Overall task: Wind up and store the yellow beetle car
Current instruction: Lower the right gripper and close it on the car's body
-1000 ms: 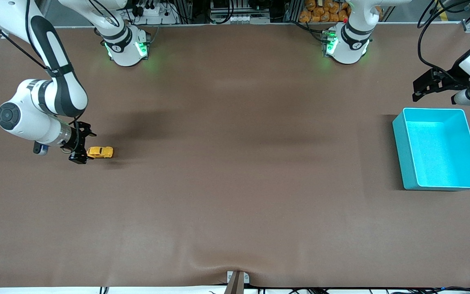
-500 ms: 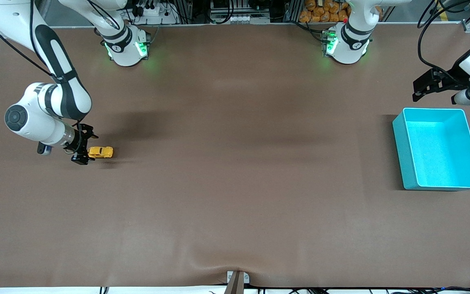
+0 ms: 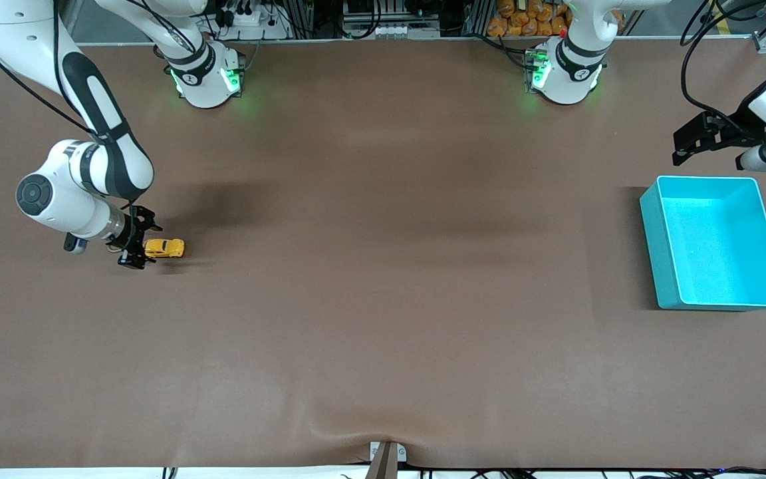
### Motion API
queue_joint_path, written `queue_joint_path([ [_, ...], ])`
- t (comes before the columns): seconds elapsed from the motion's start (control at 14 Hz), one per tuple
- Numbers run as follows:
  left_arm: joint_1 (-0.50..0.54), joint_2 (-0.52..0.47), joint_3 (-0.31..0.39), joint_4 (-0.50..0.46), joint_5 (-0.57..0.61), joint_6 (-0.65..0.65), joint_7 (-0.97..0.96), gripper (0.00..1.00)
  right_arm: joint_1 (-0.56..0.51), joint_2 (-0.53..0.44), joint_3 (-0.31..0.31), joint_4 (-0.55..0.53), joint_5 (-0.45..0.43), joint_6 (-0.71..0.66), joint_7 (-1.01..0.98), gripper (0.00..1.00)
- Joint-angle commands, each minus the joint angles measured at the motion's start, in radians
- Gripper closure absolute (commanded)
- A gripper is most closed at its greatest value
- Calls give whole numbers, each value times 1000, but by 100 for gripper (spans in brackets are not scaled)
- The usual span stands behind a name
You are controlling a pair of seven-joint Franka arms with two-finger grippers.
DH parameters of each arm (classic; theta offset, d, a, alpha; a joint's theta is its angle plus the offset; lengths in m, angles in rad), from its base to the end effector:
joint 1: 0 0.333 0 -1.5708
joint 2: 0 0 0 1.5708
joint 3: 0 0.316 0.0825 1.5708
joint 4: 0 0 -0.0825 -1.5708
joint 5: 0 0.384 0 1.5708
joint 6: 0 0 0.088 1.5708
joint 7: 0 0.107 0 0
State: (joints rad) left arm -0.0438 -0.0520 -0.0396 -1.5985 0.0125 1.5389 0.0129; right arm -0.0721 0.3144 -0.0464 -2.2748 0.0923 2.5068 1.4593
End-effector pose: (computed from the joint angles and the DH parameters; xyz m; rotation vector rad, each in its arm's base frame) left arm 0.5332 -0.0438 0.6370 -3.1232 0.1499 0.0111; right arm 0.5230 -0.0635 0.2107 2.1121 -2.2926 -0.1357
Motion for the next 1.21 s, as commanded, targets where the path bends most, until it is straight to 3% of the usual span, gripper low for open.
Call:
queue_joint_path([
  [0.0, 10, -15, -3, -6, -22, 6, 22, 0, -17, -9, 13, -29, -2, 29, 23, 12],
  [0.14, 7, -16, -8, 0, -22, 6, 22, 0, -17, -5, 13, -41, -2, 67, 23, 12],
  [0.64, 8, -14, -8, 0, -23, 6, 22, 0, -15, 3, 13, -41, -2, 70, 53, 44],
  [0.86, 10, -14, -6, 0, -22, 6, 22, 0, -14, 8, 13, -41, -2, 72, 53, 47],
  [1.14, 10, -14, -6, 0, -23, 6, 22, 0, -11, 26, 11, -38, -3, 75, 53, 68],
])
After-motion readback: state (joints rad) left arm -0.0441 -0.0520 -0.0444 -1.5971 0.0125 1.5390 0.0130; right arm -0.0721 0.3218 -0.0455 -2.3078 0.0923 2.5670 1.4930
